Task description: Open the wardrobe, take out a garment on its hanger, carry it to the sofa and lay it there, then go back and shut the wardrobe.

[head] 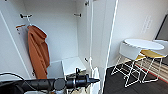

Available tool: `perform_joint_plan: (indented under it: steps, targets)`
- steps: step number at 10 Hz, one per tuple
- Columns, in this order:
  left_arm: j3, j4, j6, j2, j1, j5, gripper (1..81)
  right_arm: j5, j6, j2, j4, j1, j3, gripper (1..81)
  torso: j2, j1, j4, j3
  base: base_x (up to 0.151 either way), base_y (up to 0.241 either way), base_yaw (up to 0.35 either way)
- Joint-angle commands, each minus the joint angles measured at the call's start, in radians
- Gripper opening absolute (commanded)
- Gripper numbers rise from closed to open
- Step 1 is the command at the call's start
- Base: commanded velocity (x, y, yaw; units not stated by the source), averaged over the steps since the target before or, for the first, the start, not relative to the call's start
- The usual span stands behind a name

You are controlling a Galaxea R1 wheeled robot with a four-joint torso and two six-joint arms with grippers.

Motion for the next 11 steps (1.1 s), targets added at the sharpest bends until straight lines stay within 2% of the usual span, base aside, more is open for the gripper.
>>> perform_joint_plan:
  steps: [1,5,11]
  targets:
    - [0.044,0.030,0.004,-0.018,-0.140,0.000,1.0,-0.065,0.002,-0.019,0.005,0.024,0.008,81.1,0.000,0.000,0.000,0.000,0.000,0.000,-0.320]
    - [0.036,0.030,0.006,-0.022,-0.140,0.021,1.0,-0.048,-0.001,-0.025,-0.006,0.029,0.014,81.1,0.000,0.000,0.000,0.000,0.000,0.000,-0.324]
    - [0.042,0.047,0.006,-0.024,-0.140,0.038,1.0,-0.057,0.002,-0.118,0.007,0.020,0.173,81.1,0.000,0.000,0.000,0.000,0.000,0.000,-0.336]
